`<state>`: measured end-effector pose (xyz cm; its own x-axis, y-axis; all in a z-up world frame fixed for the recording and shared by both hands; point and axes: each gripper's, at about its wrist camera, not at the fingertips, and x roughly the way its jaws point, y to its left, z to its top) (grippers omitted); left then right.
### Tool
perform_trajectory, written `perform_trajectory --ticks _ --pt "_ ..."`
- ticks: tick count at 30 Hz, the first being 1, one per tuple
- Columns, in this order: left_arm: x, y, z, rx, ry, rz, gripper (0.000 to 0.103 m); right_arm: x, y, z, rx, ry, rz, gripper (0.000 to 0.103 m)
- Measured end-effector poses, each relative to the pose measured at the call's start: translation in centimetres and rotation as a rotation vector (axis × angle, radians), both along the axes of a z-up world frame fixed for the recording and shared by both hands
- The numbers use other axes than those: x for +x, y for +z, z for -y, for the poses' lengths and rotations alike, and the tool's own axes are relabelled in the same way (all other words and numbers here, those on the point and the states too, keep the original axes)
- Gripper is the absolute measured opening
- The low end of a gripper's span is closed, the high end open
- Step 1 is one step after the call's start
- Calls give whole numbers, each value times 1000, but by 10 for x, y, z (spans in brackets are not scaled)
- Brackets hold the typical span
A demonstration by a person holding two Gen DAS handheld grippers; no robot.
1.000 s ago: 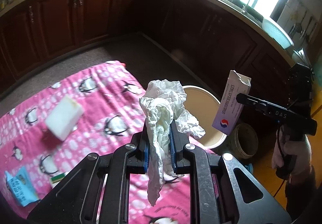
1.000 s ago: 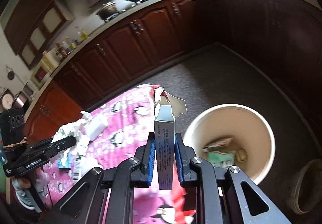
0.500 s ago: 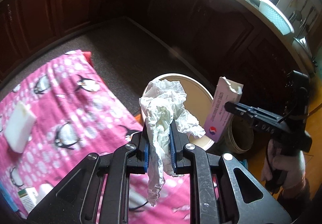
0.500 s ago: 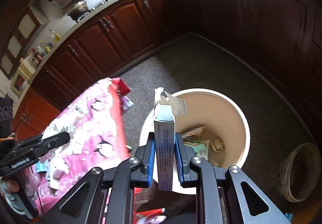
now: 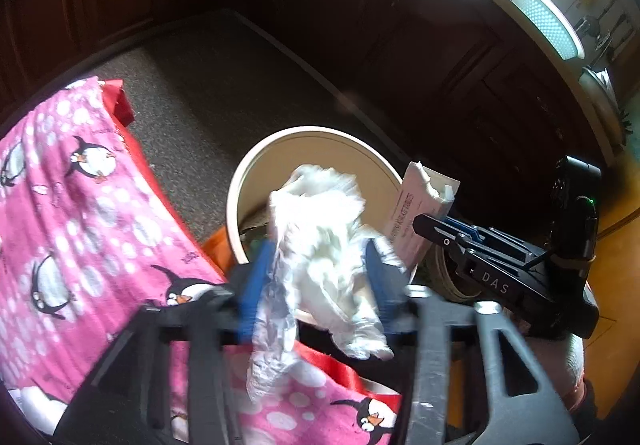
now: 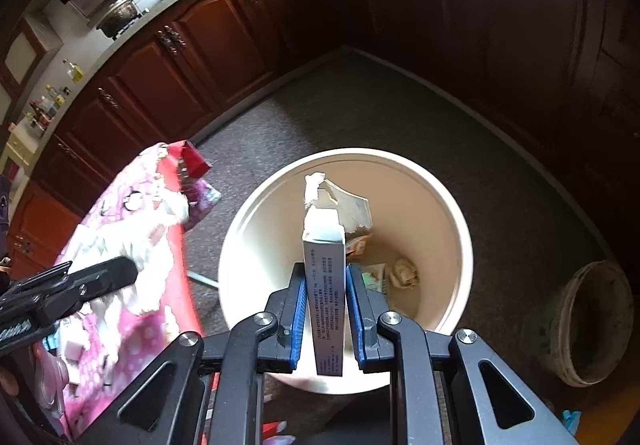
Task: Collect trash
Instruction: 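Open both grippers to drop the tissue and box into the bucket, then move both open grippers back over the trash on the sheet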
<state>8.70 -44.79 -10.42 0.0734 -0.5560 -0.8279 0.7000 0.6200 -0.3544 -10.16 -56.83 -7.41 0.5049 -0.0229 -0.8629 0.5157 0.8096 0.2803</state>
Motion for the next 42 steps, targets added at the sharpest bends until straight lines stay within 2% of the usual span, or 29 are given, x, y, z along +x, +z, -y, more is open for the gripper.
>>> perform_trajectory --ticks 1,2,7,16,19,29,42 --pt "0 -1 0 -10 0 -5 60 -1 1 0 -12 -3 -1 34" --pt "0 -1 0 -12 1 -7 60 -3 1 0 -17 -4 -1 35" --pt "-2 1 -5 -3 6 7 60 -9 -2 2 17 -15 5 35" --pt "-11 19 -38 28 44 124 60 -4 3 -23 21 19 21 37" --pt "-10 22 -53 31 76 140 60 -1 9 -32 6 35 29 41" --pt "-17 47 -105 32 143 250 60 8 38 -68 -5 101 76 44" --pt "-13 60 -185 29 263 253 60 36 71 -126 -1 220 149 48"
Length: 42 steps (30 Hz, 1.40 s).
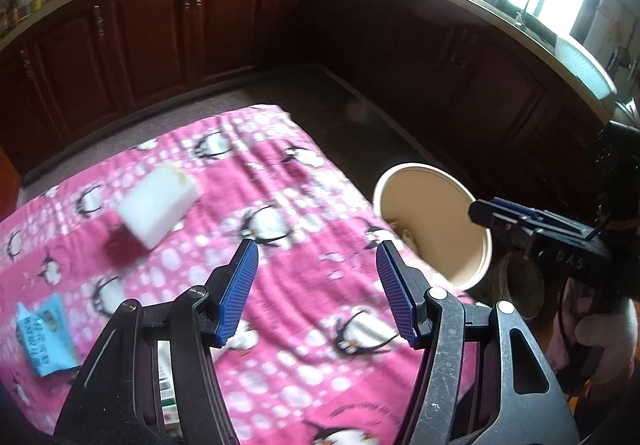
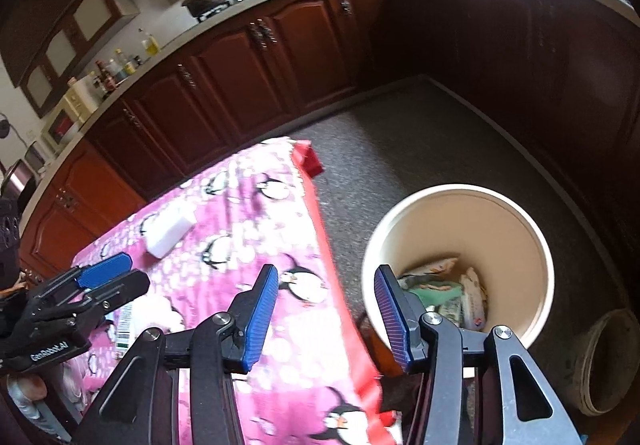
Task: Collect trash
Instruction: 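Move both open grippers back over the trash on the sheet, then grasp the blue snack bag with left gripper while right grasps the white foam block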
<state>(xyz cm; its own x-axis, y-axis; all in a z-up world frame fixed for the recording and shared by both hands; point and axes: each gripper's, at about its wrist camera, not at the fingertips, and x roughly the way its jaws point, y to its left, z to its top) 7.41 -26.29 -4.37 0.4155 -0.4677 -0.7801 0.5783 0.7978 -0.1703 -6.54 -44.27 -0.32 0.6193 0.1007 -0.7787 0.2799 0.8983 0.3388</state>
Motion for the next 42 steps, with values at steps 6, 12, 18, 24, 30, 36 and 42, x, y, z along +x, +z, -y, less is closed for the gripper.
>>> perform_trajectory --ticks 6,12,18,24,30,36,42 --pt "5 1 -55 -7 92 -15 60 13 3 -25 0 54 8 55" --pt "9 -5 -107 22 201 -9 60 22 0 -50 5 96 2 55" --pt "10 -8 -147 36 285 11 60 32 2 -79 -3 152 1 56" --pt "7 -11 -178 44 327 17 60 43 8 -109 -10 214 8 61" --pt "7 -10 -222 3 360 -33 60 58 9 -142 -7 289 4 61" --pt "11 -19 -273 -35 413 -109 63 74 4 -169 4 349 -4 64" --pt "12 -43 -299 -56 470 -176 63 92 -9 -190 4 394 -37 65"
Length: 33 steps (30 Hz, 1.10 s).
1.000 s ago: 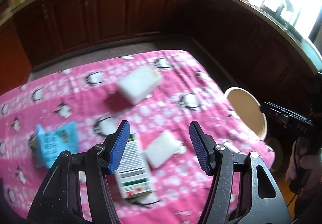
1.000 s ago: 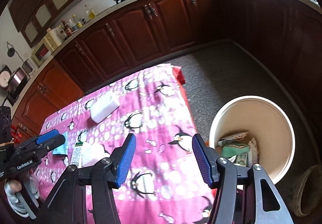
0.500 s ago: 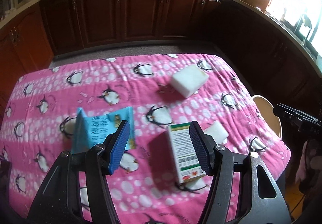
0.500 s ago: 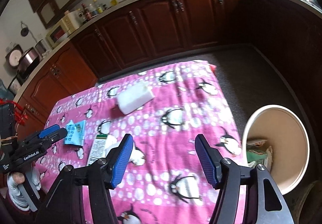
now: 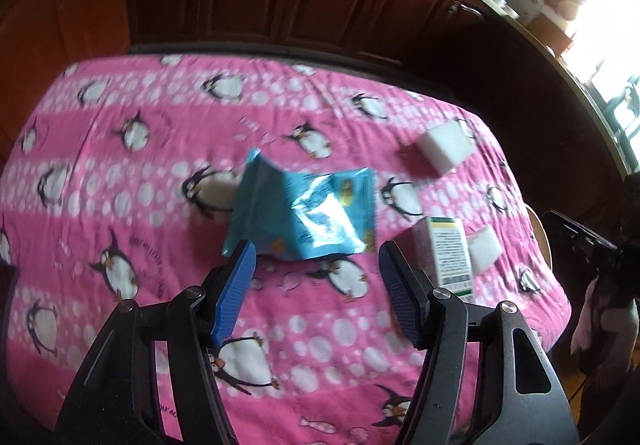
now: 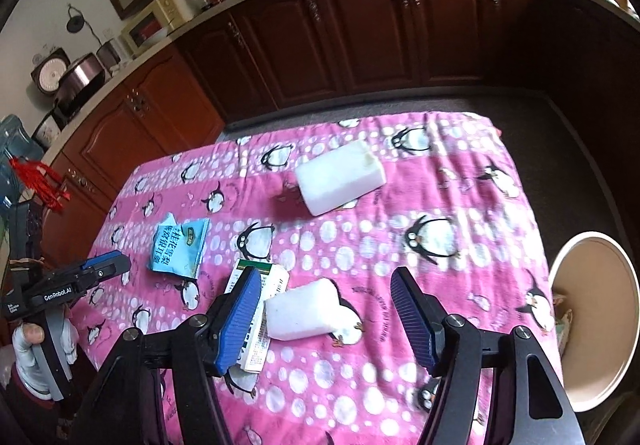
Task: Collect trash
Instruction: 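Grasp the blue snack bag with left gripper while right grasps the white foam block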
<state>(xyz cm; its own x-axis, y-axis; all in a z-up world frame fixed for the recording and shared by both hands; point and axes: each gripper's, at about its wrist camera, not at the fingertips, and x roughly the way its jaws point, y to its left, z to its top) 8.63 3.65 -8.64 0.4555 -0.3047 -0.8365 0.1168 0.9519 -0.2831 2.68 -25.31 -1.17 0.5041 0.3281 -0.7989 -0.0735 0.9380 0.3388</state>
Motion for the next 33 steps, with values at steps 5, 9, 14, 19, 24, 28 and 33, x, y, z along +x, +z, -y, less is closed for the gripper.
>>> perform_trajectory --ticks 5,9,14,19,24,28,33 --pt "13 -17 -13 -24 43 -31 63 18 -13 -3 5 -1 -31 65" --pt "31 -26 -14 -50 60 -37 63 42 -22 2 42 -36 -54 66" --pt "55 -39 -2 -35 52 -68 63 78 -42 7 125 -101 -109 70" --pt "65 -49 9 -8 31 -94 63 114 -71 7 182 -173 -176 70" --pt "70 -51 11 -21 28 -95 63 143 -96 4 216 -241 -228 70" --pt "70 -52 14 -16 19 -74 62 146 -92 -1 219 -234 -189 55" --pt "68 -50 16 -29 0 -68 31 133 -70 0 235 -164 -131 37"
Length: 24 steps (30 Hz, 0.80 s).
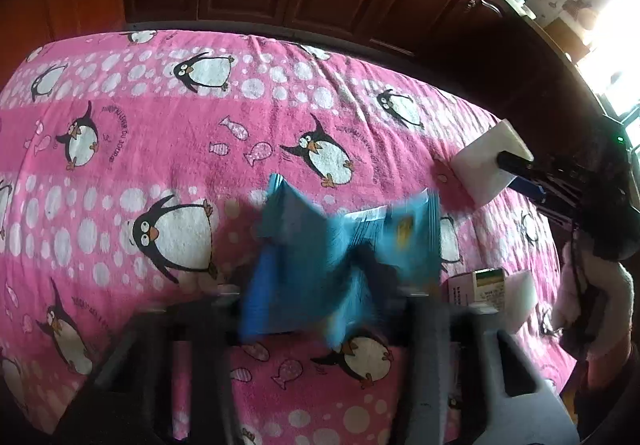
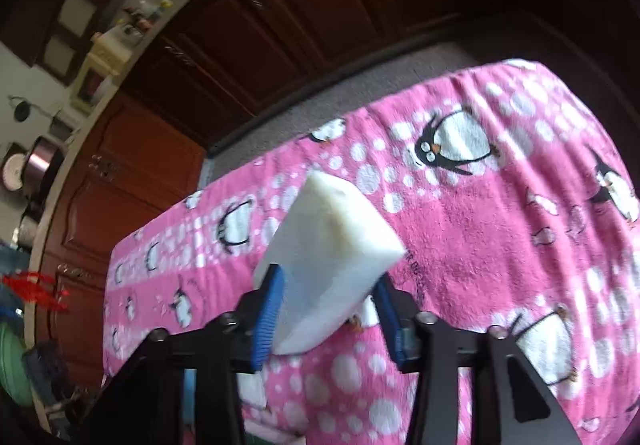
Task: Collect trash
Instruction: 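Grasp the blue snack bag with left gripper while right grasps the white foam block, then carry the blue snack bag and foam block over the white bucket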
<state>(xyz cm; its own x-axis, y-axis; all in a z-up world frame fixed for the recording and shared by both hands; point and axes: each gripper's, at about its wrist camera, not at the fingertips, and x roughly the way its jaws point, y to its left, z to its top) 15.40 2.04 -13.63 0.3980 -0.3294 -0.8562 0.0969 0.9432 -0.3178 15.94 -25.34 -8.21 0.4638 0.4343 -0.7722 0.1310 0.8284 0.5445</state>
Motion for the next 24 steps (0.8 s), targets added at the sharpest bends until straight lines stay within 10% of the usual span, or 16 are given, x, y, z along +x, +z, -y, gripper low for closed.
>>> perform_trajectory --ticks 24 --pt "-48 76 14 -43 -73 162 12 -110 76 30 -20 98 179 35"
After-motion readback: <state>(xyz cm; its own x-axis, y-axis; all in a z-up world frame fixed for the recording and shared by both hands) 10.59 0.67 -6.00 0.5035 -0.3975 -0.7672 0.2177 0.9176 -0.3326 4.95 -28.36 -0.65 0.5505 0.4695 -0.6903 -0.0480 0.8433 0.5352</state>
